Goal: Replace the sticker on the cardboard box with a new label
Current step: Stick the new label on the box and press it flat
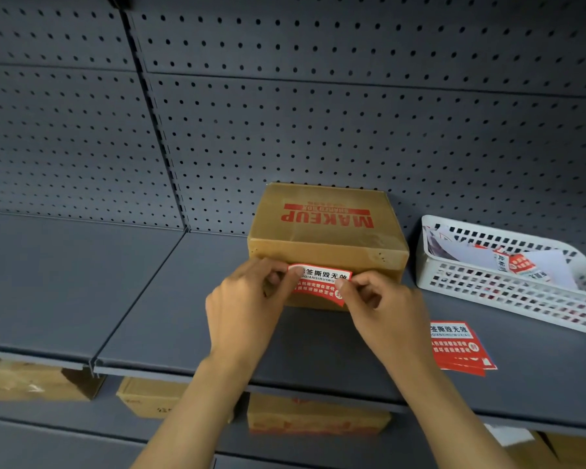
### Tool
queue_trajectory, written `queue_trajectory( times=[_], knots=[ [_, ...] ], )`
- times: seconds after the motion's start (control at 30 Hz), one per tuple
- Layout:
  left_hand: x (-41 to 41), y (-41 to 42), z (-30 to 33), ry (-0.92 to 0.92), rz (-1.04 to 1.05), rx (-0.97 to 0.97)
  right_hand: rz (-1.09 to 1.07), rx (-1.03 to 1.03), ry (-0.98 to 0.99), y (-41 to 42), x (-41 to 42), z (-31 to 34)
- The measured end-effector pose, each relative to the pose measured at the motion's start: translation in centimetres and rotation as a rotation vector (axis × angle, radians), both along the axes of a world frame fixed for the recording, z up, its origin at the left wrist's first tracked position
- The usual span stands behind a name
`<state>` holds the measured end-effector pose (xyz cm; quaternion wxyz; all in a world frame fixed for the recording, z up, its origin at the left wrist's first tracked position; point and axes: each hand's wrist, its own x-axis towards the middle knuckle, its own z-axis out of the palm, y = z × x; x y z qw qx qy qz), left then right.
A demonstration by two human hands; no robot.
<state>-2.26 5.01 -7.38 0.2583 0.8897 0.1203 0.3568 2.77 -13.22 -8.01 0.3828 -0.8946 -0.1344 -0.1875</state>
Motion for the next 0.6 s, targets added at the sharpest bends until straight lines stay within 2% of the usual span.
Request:
queue_trajectory(
  times=[0.13, 0.4, 0.6],
  knots=[
    [0.3, 0.1, 0.0, 0.013, 0.039, 0.058, -0.034, 0.021, 0.006, 0.4, 0.0, 0.3],
    [0.7, 1.1, 0.2, -0.012, 0.037, 0.316, -0.100, -0.030, -0.034, 0.5, -0.1, 0.6],
    [0.6, 2.1, 1.0, 0.018, 0.038, 0.346, -0.134, -0.081, -0.044, 0.6, -0.3, 1.0]
  ],
)
